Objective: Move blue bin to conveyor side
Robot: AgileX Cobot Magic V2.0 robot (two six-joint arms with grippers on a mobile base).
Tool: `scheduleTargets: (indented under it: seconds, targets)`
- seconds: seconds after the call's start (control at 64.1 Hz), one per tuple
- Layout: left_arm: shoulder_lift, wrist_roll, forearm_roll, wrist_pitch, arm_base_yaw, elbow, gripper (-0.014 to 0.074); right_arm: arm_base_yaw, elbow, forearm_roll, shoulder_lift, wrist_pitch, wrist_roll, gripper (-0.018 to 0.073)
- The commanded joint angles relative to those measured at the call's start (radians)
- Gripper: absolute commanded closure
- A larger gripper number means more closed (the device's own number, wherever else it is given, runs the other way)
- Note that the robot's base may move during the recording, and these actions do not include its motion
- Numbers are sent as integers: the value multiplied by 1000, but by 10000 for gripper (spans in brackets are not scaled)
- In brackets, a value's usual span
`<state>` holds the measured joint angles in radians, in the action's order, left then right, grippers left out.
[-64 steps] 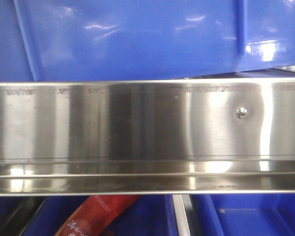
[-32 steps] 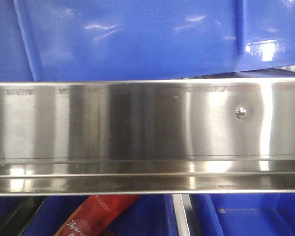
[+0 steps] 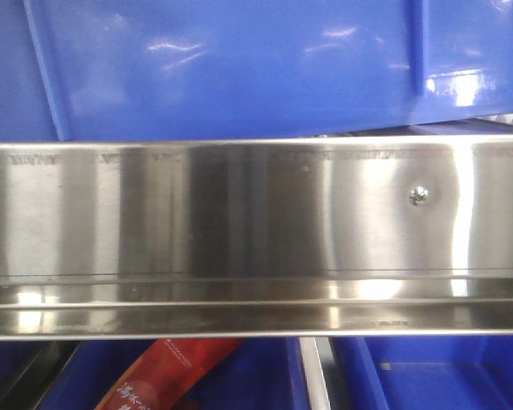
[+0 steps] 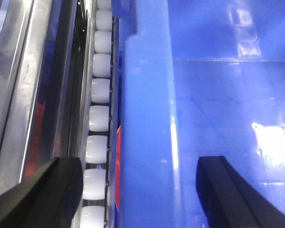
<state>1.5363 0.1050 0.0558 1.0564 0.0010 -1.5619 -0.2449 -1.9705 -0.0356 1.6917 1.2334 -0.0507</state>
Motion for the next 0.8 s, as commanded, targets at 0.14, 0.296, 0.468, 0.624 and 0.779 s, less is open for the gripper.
scheduleTargets:
  seconds: [0.14, 0.296, 0.468, 0.624, 0.779]
  targets:
    - [-1, 7, 0, -1, -5, -8, 195, 0, -9, -2, -4, -12, 1, 240]
    - [-1, 7, 0, -1, -5, -8, 195, 0, -9, 36, -4, -12, -1, 241]
    - [-1, 7, 0, -1, -5, -8, 195, -8, -9, 36, -4, -12, -19, 241]
    - [-1, 7, 0, -3, -5, -8, 195, -8, -1, 36, -4, -12, -19, 241]
    - [-1, 7, 0, -3, -5, -8, 195, -8, 8, 36, -4, -12, -21, 241]
